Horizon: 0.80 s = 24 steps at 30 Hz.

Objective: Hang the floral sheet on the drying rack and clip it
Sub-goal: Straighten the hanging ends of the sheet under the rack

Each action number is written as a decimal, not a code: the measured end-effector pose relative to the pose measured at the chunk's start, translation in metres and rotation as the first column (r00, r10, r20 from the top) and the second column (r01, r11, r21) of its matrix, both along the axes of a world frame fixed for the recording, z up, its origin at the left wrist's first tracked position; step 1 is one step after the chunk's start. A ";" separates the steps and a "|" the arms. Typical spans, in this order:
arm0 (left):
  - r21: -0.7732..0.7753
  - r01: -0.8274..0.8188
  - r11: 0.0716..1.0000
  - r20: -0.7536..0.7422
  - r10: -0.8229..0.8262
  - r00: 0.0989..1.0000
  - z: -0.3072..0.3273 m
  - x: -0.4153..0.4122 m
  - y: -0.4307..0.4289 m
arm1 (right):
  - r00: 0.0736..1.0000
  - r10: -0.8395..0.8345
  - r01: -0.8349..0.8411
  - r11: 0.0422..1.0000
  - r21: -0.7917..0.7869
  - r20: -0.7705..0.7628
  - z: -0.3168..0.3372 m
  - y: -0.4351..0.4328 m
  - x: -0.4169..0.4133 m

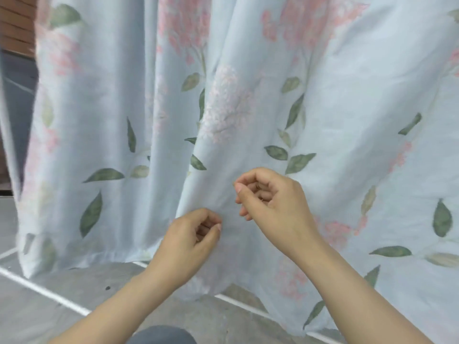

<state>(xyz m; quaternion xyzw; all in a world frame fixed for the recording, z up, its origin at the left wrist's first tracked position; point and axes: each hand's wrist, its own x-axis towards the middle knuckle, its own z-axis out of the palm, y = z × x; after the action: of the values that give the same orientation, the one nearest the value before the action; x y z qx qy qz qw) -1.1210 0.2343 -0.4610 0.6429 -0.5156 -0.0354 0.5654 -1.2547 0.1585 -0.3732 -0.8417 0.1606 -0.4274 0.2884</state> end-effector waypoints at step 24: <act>-0.114 -0.675 0.728 -0.176 0.654 0.735 -0.060 0.260 0.130 | 0.942 0.140 -0.319 0.664 -0.676 -0.306 -0.018 0.075 0.323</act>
<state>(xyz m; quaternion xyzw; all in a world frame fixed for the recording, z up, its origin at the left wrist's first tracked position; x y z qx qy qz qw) -0.8611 0.3642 -0.5209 0.7304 -0.2158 0.1741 0.6242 -0.9315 0.2334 -0.3910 -0.9434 -0.0947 -0.3163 -0.0312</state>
